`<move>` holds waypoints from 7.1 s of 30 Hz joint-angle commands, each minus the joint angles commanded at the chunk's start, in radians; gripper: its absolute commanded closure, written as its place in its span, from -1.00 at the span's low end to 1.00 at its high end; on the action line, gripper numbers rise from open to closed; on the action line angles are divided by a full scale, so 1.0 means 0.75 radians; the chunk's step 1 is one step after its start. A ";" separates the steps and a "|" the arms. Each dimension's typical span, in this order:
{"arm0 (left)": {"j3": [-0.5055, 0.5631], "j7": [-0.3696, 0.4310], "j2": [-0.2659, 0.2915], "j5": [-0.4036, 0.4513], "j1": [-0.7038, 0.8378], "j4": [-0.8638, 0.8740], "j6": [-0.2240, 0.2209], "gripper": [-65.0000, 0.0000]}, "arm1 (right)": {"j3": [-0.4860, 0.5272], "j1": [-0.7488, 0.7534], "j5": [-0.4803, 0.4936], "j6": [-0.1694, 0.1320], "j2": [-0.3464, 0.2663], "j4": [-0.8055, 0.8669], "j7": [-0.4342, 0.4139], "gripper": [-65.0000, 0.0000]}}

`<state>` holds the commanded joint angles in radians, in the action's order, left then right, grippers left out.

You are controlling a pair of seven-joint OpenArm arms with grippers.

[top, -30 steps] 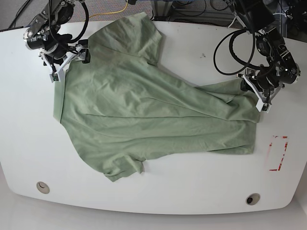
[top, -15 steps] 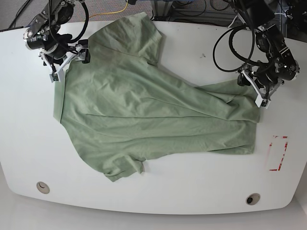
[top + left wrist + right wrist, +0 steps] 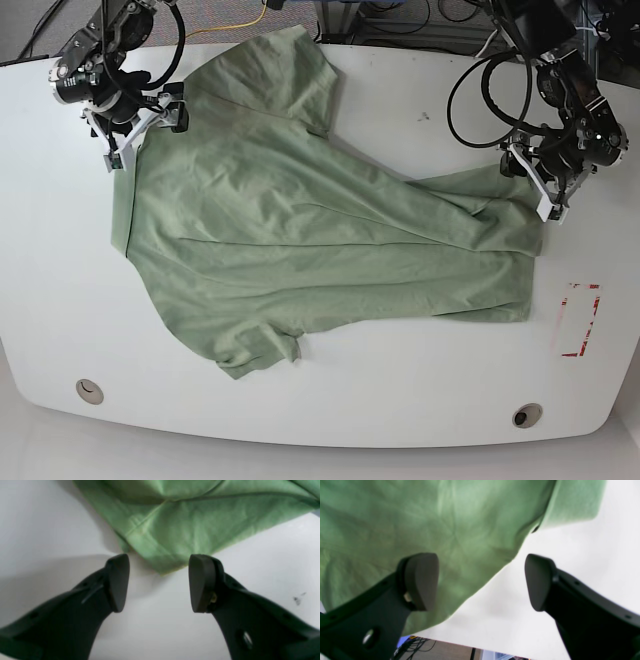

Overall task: Layout the t-shirt on the table in an organized manner, then fold the t-shirt properly
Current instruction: 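Hold the shirt edges with both grippers, keeping it spread, then regrasp the collar edge with the right gripper and pull it outward, then pull the shirt edge with the left gripper away from the right gripper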

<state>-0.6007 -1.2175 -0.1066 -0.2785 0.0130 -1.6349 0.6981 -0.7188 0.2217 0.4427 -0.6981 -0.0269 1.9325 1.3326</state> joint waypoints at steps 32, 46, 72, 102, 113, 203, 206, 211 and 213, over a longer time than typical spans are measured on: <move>-0.008 0.006 0.039 -0.008 -0.002 0.004 -0.132 -0.10 | 0.000 -0.002 0.000 0.000 0.000 0.000 0.000 -0.57; -0.008 0.008 0.065 -0.008 -0.031 0.072 -0.226 -0.10 | 0.000 -0.002 0.002 0.000 0.000 0.000 0.000 -0.57; -0.006 0.008 0.088 -0.012 -0.063 0.092 -0.230 0.78 | -0.029 -0.004 0.002 0.000 0.000 0.000 0.000 -0.57; -0.002 0.006 0.100 -0.012 -0.065 -0.176 -0.154 0.98 | -0.389 0.055 0.383 0.000 -0.057 0.012 0.085 -0.57; 0.000 0.006 0.100 -0.012 -0.074 -0.254 -0.062 0.99 | -0.309 0.076 0.387 0.000 -0.010 -0.164 0.085 -0.57; -0.141 -0.088 0.004 -0.209 -0.035 0.147 -0.038 -0.08 | -0.008 0.153 0.387 0.000 0.051 -0.356 0.085 -0.57; -0.133 -0.088 0.004 -0.235 -0.031 0.147 -0.040 -0.08 | -0.008 0.153 0.387 0.000 0.051 -0.356 0.085 -0.57; -0.131 -0.088 0.008 -0.235 -0.035 0.149 -0.040 -0.08 | -0.008 0.153 0.387 0.000 0.051 -0.356 0.085 -0.57; -0.131 -0.084 0.008 -0.235 -0.037 0.149 -0.040 -0.08 | -0.008 0.153 0.387 0.000 0.051 -0.356 0.085 -0.57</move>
<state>-0.6989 -1.2804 -0.1005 -0.4549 -0.0146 -1.5228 0.6682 -0.7250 0.3368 0.7327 -0.6981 0.0115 1.6655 1.3963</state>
